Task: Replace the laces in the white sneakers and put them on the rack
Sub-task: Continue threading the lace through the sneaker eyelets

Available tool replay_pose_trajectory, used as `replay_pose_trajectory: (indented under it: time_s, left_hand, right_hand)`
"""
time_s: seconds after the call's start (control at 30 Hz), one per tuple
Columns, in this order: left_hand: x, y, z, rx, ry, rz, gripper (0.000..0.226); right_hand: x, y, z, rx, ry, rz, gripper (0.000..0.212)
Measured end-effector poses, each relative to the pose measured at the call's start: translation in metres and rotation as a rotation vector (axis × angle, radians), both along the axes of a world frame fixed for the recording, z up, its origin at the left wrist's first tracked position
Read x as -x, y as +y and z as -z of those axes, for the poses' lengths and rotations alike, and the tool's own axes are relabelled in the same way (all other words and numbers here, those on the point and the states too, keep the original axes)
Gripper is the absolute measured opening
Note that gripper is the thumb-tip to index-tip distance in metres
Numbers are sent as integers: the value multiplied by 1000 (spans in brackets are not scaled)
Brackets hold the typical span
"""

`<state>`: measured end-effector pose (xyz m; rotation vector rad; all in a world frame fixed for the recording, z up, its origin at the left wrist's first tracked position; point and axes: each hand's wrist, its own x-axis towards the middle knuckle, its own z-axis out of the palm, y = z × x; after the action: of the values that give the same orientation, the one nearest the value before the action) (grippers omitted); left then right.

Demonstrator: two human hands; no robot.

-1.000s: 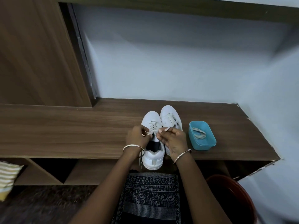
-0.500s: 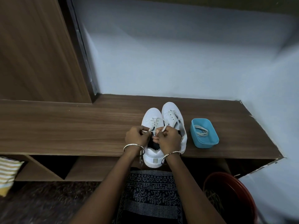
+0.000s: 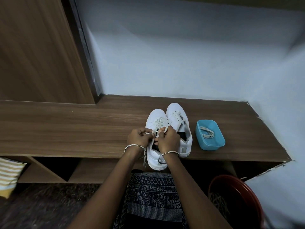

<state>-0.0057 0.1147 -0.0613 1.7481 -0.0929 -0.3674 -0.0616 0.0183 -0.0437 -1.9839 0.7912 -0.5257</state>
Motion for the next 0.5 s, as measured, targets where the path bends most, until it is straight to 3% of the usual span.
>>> replay_pose_trajectory:
  time_s: [0.1,0.23,0.27,0.33,0.5]
  left_hand:
    - [2,1,-3,19,7,-4,30]
    - [11,6,-19,97,19,23,5]
    - [10,7,-19,120,31,16,13]
    - [7,8,-17,102,-7,23,18]
    - [1,5,-19,-81,-118,38,7]
  right_hand:
    - [6,4,-18,94,63,-1,10]
    - [6,2,-17,136,63,6,12]
    - [6,3,-15,129,50,7,12]
    - [8,4,-12,96,19,10,13]
    - [15,-2,-12,-113,-59,-34,12]
